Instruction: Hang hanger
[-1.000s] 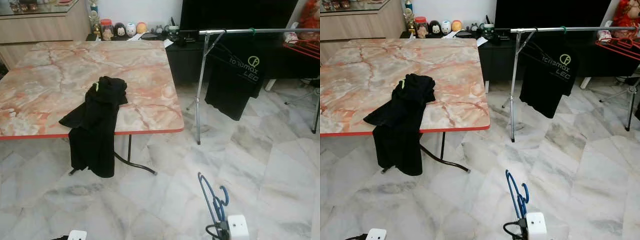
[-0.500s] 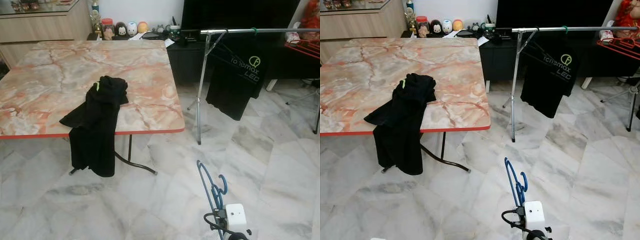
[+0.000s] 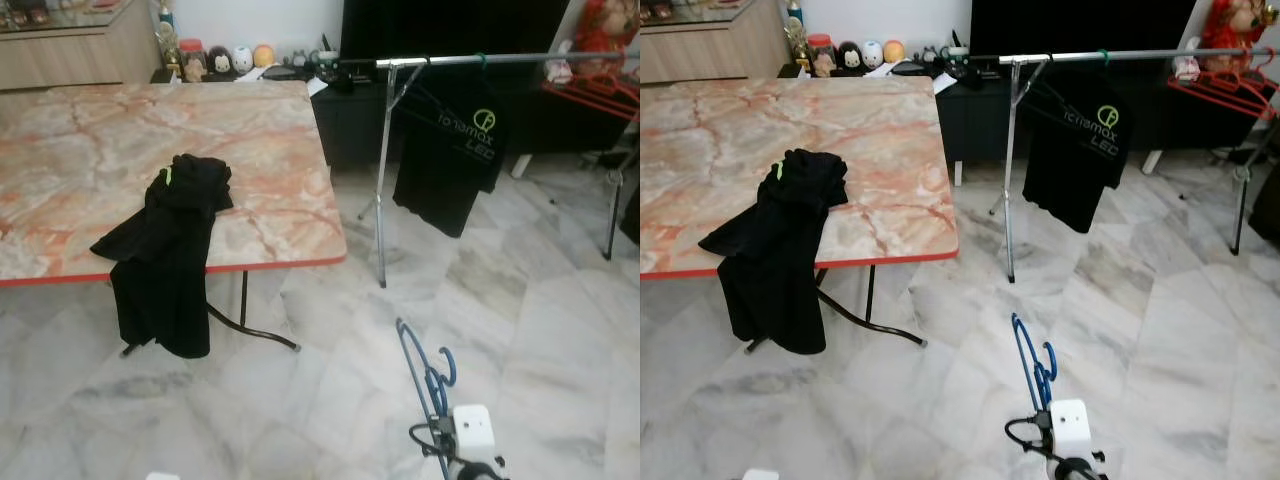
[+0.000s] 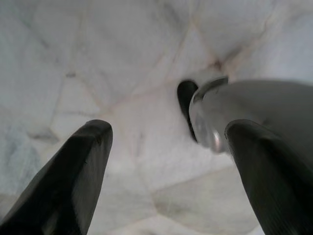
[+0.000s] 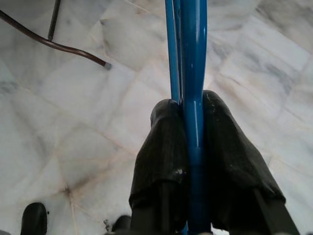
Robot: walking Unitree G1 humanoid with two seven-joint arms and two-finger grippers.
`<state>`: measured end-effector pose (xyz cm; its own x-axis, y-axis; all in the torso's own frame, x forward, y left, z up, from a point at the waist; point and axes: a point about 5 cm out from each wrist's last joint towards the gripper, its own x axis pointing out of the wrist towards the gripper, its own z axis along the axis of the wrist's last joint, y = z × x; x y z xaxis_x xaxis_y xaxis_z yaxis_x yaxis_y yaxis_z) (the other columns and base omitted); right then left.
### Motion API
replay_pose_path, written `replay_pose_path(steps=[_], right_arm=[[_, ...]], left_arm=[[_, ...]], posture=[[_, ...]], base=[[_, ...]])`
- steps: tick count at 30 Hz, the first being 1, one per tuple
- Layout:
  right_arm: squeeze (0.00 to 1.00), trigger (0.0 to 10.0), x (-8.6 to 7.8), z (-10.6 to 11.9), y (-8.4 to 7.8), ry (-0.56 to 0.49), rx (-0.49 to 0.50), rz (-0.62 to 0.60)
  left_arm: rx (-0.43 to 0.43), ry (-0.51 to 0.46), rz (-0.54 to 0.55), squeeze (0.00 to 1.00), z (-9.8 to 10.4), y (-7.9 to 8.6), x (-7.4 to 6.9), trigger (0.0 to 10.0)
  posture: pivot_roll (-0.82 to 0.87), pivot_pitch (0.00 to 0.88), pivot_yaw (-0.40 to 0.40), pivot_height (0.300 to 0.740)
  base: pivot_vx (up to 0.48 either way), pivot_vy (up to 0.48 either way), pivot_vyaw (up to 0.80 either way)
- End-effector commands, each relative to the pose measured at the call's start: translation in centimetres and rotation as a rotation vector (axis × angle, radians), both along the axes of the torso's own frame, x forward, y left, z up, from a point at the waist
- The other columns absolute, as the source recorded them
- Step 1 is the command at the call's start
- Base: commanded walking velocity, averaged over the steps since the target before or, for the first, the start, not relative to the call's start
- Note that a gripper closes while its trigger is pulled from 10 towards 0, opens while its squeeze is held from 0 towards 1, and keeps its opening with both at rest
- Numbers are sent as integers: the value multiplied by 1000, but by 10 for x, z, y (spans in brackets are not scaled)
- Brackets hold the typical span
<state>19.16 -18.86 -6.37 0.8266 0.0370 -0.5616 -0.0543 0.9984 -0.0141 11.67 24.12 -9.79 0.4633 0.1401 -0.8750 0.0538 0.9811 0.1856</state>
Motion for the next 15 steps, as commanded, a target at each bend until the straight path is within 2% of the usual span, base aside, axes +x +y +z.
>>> replay_pose_path(steps=[1, 15], right_arm=[[0, 10000, 0, 2, -7, -11, -12, -17], [0, 10000, -2, 0, -5, -4, -8, -17]], left_arm=[[-4, 11, -10, 0, -1, -4, 0, 10000], [-8, 14, -14, 0, -1, -4, -1, 10000]], posture=[[-82, 0, -31, 740], [-82, 0, -26, 740]], base=[[0, -296, 0], [0, -301, 0]])
